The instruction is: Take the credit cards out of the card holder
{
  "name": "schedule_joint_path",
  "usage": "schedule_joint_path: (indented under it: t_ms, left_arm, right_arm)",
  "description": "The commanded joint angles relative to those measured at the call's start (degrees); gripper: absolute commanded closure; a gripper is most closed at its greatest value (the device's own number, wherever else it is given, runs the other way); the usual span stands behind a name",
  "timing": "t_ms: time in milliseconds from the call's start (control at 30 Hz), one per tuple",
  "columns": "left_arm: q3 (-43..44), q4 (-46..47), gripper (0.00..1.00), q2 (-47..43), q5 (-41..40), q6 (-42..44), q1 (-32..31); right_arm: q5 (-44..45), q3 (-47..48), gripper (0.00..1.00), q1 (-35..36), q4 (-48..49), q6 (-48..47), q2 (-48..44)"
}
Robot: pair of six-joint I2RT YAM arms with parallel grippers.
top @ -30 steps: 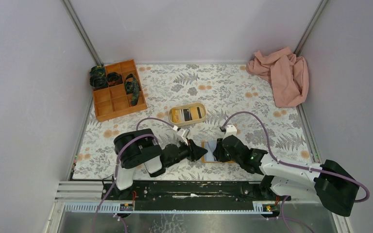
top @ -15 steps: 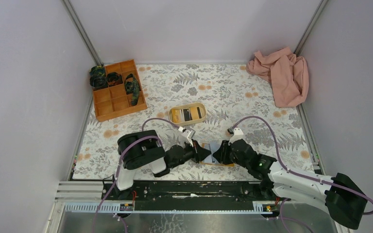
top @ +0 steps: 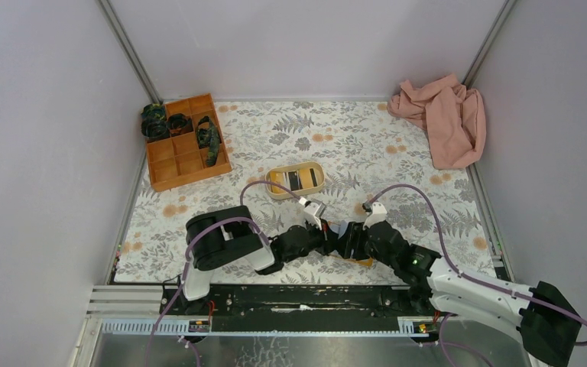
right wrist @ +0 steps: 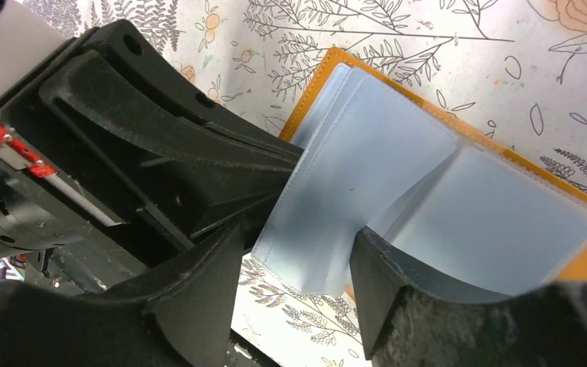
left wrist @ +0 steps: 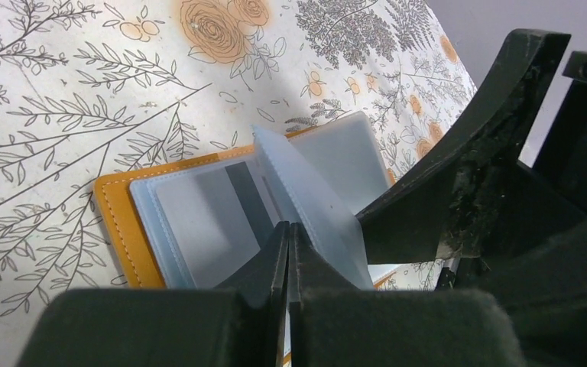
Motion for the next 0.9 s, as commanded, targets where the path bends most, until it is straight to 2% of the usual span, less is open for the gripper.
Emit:
schedule_joint_path:
  t_ms: [0, 200, 333, 667, 767, 867]
  left_arm:
    - [1.9, -2.3, 1.00, -1.3, -1.3, 1.9, -0.7]
    - [3.2, -3.3, 1.00, -0.3, -1.1, 1.9, -0.8]
    - [4.9, -4.2, 1.00, 0.4, -0.5, 1.9, -0.9]
    - [8.4, -7.1, 1.00, 1.9, 0.3, 2.0, -2.0]
    - [8.8, -7.5, 1.00, 2.3, 0.5, 1.9, -2.2]
    - [9.1, -7.3, 1.00, 2.4, 0.4, 1.8, -2.4]
  right_arm:
    - [2.5, 1.2, 0.38, -0.4, -2.2, 0.3, -5.1]
    - [11.5, 3.5, 0.32, -0.4, -12.0, -2.6, -14.3]
    - [16.8, 4.6, 0.32, -0.4, -17.5, -3.5, -17.7]
    - [21.8, 6.3, 0.32, -0.4, -22.7, -3.4, -20.7]
    - [24.6, 7.3, 0.32, -0.4, -25.6, -3.6, -23.7]
    - [23.9, 5.9, 0.35, -0.4, -24.2, -4.1, -26.9]
